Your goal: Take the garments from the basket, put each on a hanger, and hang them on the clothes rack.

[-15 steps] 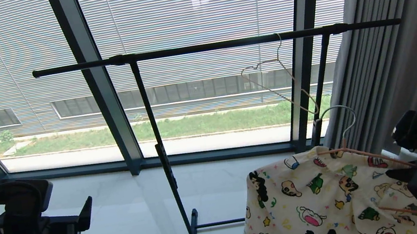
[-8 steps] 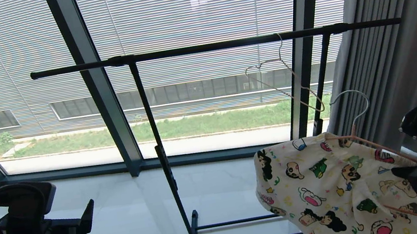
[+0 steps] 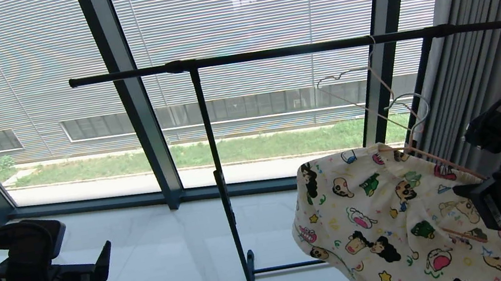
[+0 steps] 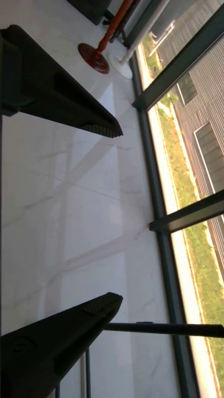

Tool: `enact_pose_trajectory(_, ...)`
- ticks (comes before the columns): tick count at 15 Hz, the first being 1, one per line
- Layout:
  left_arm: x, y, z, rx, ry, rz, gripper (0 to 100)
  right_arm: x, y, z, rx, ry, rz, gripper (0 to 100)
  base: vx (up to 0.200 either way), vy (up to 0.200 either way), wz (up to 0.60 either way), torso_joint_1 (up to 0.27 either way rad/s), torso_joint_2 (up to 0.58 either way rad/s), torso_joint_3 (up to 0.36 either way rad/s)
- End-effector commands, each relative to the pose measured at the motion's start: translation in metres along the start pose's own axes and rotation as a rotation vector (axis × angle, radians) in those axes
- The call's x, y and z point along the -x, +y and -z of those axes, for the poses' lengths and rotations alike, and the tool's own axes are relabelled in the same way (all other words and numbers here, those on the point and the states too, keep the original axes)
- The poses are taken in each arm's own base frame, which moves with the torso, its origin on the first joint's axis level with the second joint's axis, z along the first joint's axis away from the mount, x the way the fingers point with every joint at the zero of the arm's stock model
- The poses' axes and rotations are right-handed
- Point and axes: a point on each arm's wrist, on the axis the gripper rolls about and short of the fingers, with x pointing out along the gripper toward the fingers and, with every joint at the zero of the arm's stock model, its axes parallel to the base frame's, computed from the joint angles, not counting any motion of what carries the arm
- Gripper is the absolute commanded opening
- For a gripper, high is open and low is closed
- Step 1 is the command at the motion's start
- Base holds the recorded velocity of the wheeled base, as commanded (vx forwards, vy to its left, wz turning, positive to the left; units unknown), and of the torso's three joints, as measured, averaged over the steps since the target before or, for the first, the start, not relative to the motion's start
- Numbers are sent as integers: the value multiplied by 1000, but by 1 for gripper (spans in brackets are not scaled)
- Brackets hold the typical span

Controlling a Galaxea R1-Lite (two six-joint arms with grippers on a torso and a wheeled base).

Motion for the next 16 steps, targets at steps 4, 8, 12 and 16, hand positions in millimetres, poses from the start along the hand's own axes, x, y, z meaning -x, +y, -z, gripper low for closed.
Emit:
enact_pose_trajectory(4, 1, 0, 0, -1, -1, 4, 100, -23, 2, -52, -110, -21, 38, 0, 0, 0, 0, 0, 0, 0)
enact_pose_trajectory(8, 1, 0, 0, -2, -3, 3, 100, -47, 4, -87, -131, -32, 153, 0, 0, 0, 0, 0, 0, 0)
enact_pose_trajectory(12, 1, -1, 0, -5, -3, 6, 100, -51, 4, -84, -126, -18, 241, 0, 0, 0, 0, 0, 0, 0)
enact_pose_trajectory(16, 3, -6, -3, -9, -23, 37, 100, -50, 2, -85, -126, -26, 299, 0, 200, 0, 0, -6, 1, 2)
